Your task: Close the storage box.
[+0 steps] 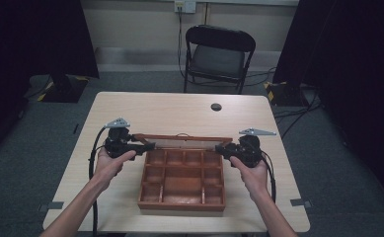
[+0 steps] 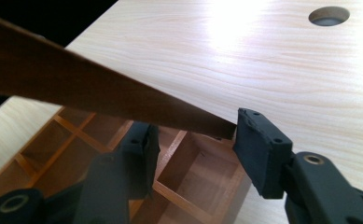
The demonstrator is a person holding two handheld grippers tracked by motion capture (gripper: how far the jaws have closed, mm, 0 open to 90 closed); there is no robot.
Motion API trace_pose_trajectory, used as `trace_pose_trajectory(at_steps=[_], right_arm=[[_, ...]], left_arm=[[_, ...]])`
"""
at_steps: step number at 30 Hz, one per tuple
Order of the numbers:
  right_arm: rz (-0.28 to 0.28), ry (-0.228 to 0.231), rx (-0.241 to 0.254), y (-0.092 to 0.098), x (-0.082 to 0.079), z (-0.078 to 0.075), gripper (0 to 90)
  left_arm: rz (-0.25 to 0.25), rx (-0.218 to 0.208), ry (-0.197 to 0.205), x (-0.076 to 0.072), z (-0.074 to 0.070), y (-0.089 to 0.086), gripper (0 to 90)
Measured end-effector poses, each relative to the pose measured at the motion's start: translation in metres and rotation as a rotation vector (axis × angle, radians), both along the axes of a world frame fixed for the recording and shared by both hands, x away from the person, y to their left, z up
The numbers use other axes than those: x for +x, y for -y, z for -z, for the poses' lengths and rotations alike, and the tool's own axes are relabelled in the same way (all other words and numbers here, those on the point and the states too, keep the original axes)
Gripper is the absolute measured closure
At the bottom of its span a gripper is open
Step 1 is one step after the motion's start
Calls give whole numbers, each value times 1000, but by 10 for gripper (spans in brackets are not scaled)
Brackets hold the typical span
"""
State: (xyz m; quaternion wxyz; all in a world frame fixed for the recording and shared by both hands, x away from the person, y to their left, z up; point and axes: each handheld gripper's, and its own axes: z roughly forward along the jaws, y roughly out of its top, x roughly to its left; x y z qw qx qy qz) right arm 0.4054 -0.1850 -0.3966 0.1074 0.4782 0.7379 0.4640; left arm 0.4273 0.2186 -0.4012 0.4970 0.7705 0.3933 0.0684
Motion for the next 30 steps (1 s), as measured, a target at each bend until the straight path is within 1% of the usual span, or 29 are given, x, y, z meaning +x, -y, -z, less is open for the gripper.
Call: trace_pose_trajectory(at_steps=[1,2,3,4,5,6,8,9,11,12,14,15,18,20,22,24,26,27,28,30], right_arm=[[-2,2,-4,0,-1,0,515],[-3,-8,4,1,-1,1,516],[-8,-12,9,2,-1,1,516],[-9,-14,10,2,-1,2,517],[-10,-11,10,3,-1,2,518],[-10,-16,11,3,-1,3,519],[-14,-20,14,3,-1,3,520],[-16,-21,12,3,-1,3,522],[-9,-8,-2,3,-1,3,531],[-9,1,-5,2,-1,3,532],[-14,-15,5,4,1,3,531],[-13,-15,8,4,2,3,534],[-11,-16,8,4,3,3,532],[-14,-17,15,5,2,3,482],[-25,-21,10,6,2,3,450],[-25,-45,0,11,4,5,426],[-7,-60,-11,17,5,9,421],[-3,-69,-9,20,6,10,413],[2,-75,-10,22,6,10,434],[6,-68,-31,26,5,10,456]], left_arm=[[2,-9,-4,-1,2,0,268],[12,-12,0,-1,2,1,295],[20,-9,10,-2,3,2,352],[22,4,19,-3,3,3,353],[19,7,21,-4,3,4,351],[28,19,32,-4,2,5,356],[24,26,42,-5,2,6,372],[30,31,44,-6,2,6,374],[28,24,40,-6,2,6,380],[35,24,41,-6,2,6,384],[41,16,35,-6,2,6,392],[40,13,33,-7,3,6,393],[35,15,27,-6,3,6,384],[38,2,10,-5,4,7,362],[43,11,5,-5,5,9,345],[47,20,6,-5,5,11,332],[48,26,3,-5,6,13,311],[43,23,2,-5,6,13,298],[37,23,0,-5,6,13,285],[37,25,-5,-5,6,13,268]])
